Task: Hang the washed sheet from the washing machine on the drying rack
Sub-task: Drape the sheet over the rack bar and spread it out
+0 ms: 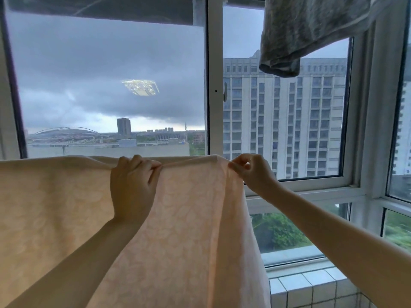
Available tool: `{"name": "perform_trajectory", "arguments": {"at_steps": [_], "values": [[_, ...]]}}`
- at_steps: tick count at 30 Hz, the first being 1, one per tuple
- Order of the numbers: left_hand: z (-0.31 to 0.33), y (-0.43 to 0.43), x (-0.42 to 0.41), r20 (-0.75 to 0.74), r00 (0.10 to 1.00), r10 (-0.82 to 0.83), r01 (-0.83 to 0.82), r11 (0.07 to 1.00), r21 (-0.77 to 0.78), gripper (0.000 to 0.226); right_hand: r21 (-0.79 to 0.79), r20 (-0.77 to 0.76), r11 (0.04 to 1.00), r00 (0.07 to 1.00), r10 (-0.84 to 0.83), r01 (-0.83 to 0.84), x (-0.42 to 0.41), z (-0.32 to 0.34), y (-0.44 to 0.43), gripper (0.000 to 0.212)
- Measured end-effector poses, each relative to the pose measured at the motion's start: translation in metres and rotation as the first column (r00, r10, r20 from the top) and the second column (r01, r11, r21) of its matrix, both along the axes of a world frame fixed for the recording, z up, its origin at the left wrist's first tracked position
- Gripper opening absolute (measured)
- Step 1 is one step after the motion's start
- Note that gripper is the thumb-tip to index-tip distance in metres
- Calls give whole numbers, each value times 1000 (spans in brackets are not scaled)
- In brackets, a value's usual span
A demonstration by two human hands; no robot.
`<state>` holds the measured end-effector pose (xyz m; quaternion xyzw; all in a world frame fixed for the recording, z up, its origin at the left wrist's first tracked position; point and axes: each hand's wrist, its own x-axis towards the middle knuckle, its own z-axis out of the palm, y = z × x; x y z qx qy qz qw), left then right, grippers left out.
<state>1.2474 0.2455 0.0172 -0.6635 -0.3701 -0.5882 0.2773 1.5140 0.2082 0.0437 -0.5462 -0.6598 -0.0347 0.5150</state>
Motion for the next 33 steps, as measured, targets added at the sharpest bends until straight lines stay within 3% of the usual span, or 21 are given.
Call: {"name": "perform_trajectory", "arguments": {"at_steps": [5,9,12,15,20,24,27,30,33], "values": [[-17,-8,11,2,1000,12,-12,997,-80,25,-68,-13,995,998,67,-67,-6,0,-3,13],[-52,-17,32,-28,999,-45,39,982,-182,29,-295,-314,903,925,216,-311,-15,-6,-7,21],[-68,-19,55,-16,1000,-22,16,948,-319,55,-307,-501,835,823,267,-457,-22,-13,-7,26],[-71,-21,75,39,999,-7,21,930,-367,69,-281,-561,812,774,293,-511,-25,-16,-9,24],[-71,-21,94,186,980,-64,126,932,-341,28,-251,-631,766,700,334,-592,-21,-16,-14,38],[-73,-22,99,165,983,-79,130,936,-328,11,-315,-618,732,715,326,-605,-14,-20,-13,31],[-76,-22,95,149,981,-121,162,937,-309,11,-375,-585,712,747,315,-593,-7,-30,-7,17],[-77,-22,90,146,979,-143,183,929,-321,12,-462,-535,626,760,368,-628,-3,-41,-3,19],[-75,-23,86,116,984,-132,165,924,-345,21,-482,-413,690,835,365,-540,-7,-47,1,21]]}}
